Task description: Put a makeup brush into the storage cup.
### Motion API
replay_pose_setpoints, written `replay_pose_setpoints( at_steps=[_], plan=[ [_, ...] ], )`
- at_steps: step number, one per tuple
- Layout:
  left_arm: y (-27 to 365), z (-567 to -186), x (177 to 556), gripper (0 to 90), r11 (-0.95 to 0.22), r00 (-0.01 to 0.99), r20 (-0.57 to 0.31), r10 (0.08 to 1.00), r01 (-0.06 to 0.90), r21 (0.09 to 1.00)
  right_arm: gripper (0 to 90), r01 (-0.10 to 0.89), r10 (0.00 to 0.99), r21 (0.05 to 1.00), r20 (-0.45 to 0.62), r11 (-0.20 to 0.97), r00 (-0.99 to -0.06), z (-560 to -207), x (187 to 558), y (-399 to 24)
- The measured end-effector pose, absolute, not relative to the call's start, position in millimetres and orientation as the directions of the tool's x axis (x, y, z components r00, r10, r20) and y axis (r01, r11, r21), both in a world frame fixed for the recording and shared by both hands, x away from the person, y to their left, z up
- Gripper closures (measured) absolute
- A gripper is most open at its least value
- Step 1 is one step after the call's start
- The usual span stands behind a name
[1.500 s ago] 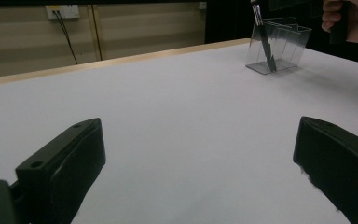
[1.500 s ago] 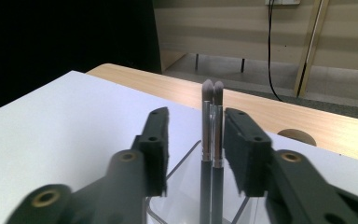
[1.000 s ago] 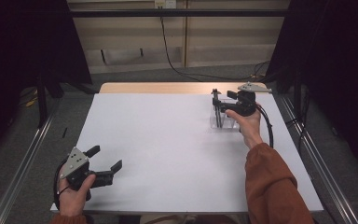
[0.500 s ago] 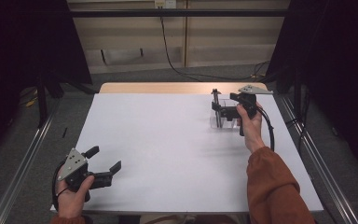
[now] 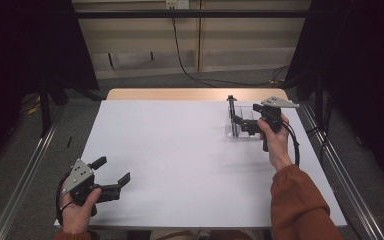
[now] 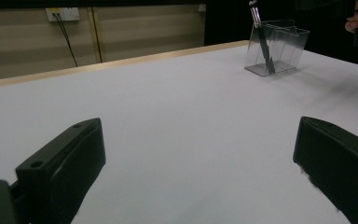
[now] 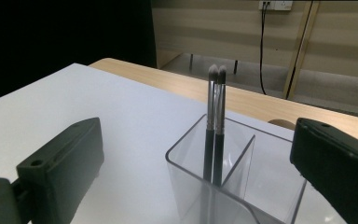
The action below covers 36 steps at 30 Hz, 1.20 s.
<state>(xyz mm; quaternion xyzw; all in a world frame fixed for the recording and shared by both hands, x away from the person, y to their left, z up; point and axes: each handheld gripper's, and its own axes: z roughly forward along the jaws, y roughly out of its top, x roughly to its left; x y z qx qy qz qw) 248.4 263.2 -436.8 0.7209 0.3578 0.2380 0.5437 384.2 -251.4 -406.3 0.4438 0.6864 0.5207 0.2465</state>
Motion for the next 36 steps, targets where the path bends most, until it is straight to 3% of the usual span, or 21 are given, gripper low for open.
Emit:
replay_pose_setpoints(
  at_steps=[12, 36],
  plan=[
    [263, -437, 249, 2.2, -0.154, 0.628, -0.046, 0.777, 0.260, 0.953, 2.4, 0.330, 0.845, 0.941, 0.112, 0.079, -0.523, -404, 362, -260],
    [265, -437, 248, 2.2, -0.144, 0.618, -0.046, 0.785, 0.255, 0.956, 1.9, 0.303, 0.854, 0.949, 0.083, 0.090, -0.513, -406, 320, -270]
  ],
)
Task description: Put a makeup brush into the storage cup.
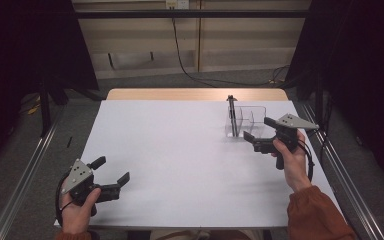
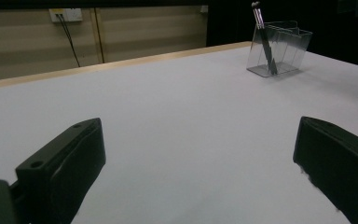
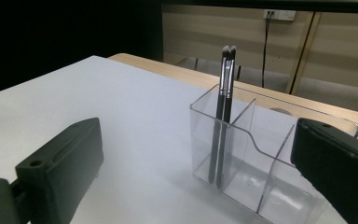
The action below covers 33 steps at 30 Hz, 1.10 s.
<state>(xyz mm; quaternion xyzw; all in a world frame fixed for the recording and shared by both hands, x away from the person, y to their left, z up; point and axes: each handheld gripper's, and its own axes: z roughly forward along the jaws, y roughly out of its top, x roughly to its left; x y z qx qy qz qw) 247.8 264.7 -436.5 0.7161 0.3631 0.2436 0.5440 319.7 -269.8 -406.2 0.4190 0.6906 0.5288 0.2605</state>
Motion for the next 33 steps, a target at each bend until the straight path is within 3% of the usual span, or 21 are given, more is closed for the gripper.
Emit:
replay_pose_setpoints(
  at_steps=[33],
  plan=[
    [268, -435, 244, 2.2, -0.125, 0.601, -0.052, 0.798, 0.249, 0.960, 2.1, 0.290, 0.879, 0.955, 0.090, 0.057, -0.469, -426, 247, -301]
  ],
)
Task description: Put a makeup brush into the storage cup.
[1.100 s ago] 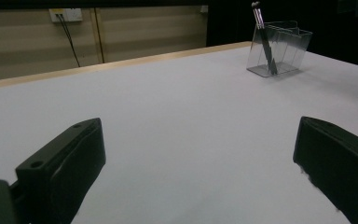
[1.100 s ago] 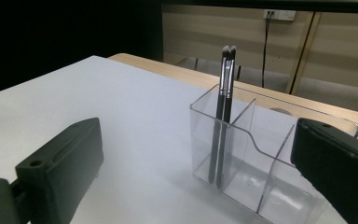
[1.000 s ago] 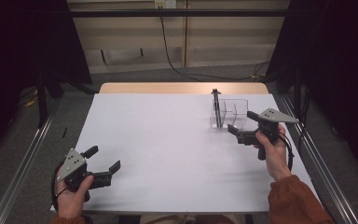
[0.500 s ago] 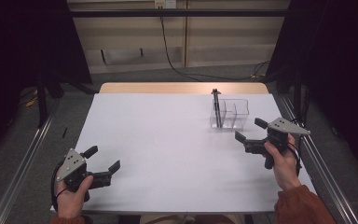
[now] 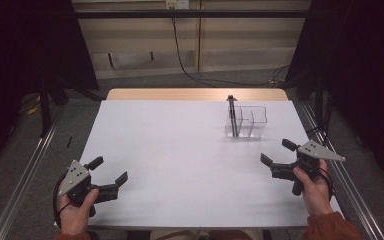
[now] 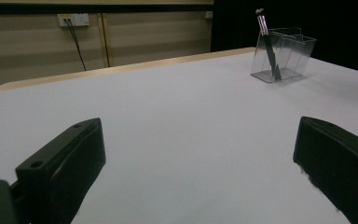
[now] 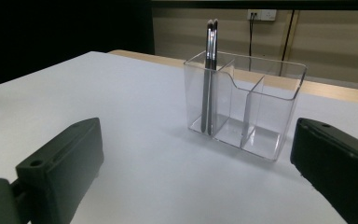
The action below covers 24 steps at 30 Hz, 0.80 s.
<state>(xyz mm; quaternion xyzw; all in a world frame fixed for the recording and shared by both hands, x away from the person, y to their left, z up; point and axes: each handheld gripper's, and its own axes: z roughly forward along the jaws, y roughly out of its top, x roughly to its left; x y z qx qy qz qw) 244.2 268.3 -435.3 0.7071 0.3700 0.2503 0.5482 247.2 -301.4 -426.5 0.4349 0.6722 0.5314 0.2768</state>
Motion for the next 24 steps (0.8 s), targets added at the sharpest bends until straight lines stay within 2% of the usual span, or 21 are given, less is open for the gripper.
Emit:
replay_pose_setpoints(
  at_steps=[24],
  plan=[
    [269, -434, 234, 2.2, -0.138, 0.605, -0.036, 0.795, 0.240, 0.961, 1.8, 0.286, 0.879, 0.956, 0.086, 0.059, -0.469, -440, 195, -315]
  ],
)
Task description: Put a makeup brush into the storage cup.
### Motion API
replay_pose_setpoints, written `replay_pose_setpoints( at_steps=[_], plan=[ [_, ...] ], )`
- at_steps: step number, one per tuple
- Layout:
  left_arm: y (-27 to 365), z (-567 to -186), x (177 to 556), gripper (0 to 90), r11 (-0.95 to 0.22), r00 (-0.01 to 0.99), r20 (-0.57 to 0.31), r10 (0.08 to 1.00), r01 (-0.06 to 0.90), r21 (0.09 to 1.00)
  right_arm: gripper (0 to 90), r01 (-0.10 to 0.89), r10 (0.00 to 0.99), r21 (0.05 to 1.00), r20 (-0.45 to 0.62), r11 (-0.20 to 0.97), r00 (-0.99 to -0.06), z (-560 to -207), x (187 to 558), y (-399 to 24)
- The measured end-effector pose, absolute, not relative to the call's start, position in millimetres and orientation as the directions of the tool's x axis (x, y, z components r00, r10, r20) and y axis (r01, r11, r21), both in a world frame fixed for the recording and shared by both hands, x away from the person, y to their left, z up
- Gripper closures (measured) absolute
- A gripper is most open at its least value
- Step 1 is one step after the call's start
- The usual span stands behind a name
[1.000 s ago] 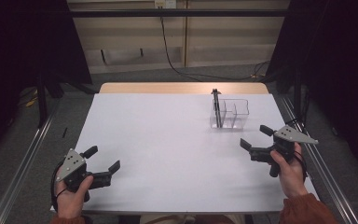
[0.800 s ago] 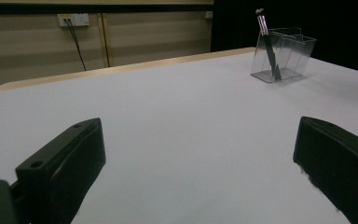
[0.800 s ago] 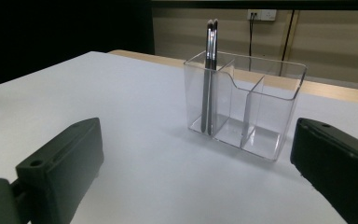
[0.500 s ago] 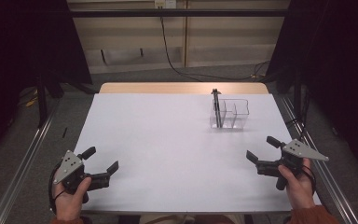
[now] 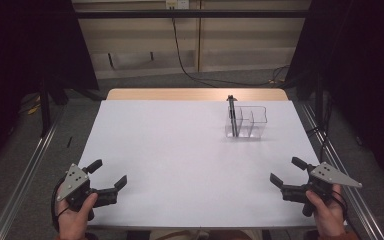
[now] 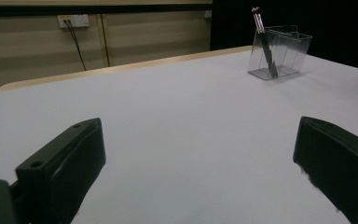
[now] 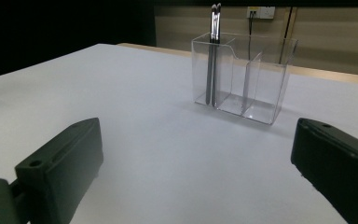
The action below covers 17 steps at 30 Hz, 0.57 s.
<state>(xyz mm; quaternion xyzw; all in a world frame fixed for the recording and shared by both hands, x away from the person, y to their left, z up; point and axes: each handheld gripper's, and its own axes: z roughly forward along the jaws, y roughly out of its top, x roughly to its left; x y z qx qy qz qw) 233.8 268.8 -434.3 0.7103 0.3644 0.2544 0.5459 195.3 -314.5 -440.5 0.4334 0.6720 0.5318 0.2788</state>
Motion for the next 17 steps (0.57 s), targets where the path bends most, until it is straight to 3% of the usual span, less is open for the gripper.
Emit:
replay_pose_setpoints(
  at_steps=[17],
  plan=[
    [271.0, -436.1, 235.7, 2.2, -0.126, 0.594, -0.054, 0.803, 0.258, 0.958, 2.3, 0.279, 0.881, 0.959, 0.099, 0.039, -0.462, -442.5, 194.2, -316.2]
  ],
)
